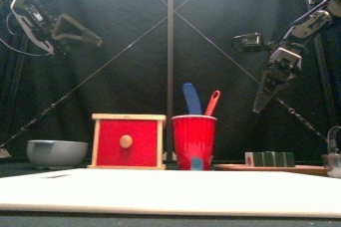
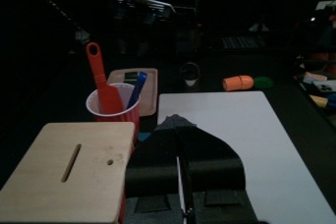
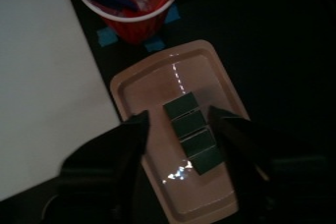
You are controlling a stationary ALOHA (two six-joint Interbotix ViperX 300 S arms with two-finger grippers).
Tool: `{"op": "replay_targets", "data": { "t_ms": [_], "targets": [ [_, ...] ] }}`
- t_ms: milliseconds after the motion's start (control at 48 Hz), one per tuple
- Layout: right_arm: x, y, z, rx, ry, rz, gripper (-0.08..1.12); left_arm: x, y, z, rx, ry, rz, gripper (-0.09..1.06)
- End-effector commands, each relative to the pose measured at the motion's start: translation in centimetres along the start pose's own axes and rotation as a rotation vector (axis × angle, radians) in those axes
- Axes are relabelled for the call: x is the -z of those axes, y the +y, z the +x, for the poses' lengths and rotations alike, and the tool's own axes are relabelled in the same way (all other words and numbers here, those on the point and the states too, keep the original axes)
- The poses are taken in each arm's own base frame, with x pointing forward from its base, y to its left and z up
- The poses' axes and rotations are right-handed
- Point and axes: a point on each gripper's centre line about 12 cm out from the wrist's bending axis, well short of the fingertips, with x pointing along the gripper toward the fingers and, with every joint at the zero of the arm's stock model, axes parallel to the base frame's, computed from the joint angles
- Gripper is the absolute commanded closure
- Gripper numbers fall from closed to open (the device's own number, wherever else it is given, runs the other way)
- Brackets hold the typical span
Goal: Place sushi on board then cut the sushi with the knife then place the pieces on the plate
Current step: Place the sushi on the board
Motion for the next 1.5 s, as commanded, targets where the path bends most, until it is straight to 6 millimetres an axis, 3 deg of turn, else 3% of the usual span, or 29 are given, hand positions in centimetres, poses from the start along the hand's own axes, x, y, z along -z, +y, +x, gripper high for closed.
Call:
{"op": "replay_targets", "data": {
  "t_ms": [21, 646, 1500],
  "targets": [
    [-1.1, -0.7, 0.0, 0.030, -0.012, -0.027, 0.03, -0.5, 0.1, 0.2, -0.005, -0.018, 0.001, 1.00],
    [1.1, -3.5, 4.3, 0.007, 0.220, -0.108, 0.02, -0.2, 0.2, 0.1, -0.009, -0.010, -0.014, 1.00],
    [4.4, -3.4, 7.5, -0.083, 0.304, -0.133, 0.03, 0.1, 0.4, 0.0, -0.023, -0.003, -0.050, 1.00]
  ]
}}
